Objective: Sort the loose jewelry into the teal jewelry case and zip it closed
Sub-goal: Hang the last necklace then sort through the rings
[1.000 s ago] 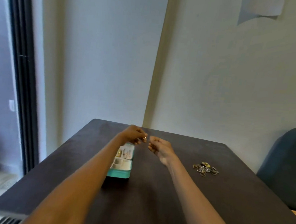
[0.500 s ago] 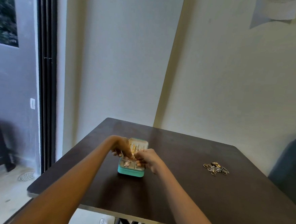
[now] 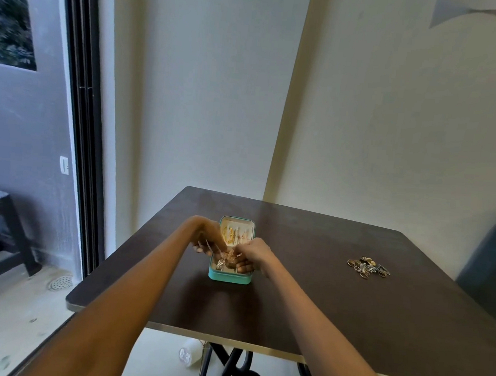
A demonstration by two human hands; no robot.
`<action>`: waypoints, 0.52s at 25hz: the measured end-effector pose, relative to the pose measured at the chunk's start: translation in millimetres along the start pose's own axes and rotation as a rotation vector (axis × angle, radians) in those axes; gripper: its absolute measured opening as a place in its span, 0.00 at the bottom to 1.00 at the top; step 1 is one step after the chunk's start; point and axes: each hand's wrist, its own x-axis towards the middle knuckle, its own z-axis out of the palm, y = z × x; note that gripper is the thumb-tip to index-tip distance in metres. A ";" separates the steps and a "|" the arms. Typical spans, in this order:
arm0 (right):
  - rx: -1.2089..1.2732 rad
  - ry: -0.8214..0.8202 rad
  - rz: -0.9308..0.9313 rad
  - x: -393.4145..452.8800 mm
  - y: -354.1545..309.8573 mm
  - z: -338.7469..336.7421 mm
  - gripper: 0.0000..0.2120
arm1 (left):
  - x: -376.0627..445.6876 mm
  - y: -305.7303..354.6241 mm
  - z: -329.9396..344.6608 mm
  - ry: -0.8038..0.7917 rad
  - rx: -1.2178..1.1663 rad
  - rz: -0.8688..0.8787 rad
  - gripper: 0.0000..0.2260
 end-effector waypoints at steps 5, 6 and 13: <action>-0.080 0.070 -0.038 3.6 2.2 0.4 0.07 | -5.2 -2.4 -6.5 -0.029 -0.070 0.032 0.08; -0.078 0.071 -0.039 3.8 2.4 0.3 0.07 | -5.1 -2.2 -5.5 -0.034 -0.073 0.036 0.08; 0.020 0.021 -0.057 -0.8 3.2 -2.6 0.11 | 3.3 4.8 4.1 -0.027 0.042 0.026 0.10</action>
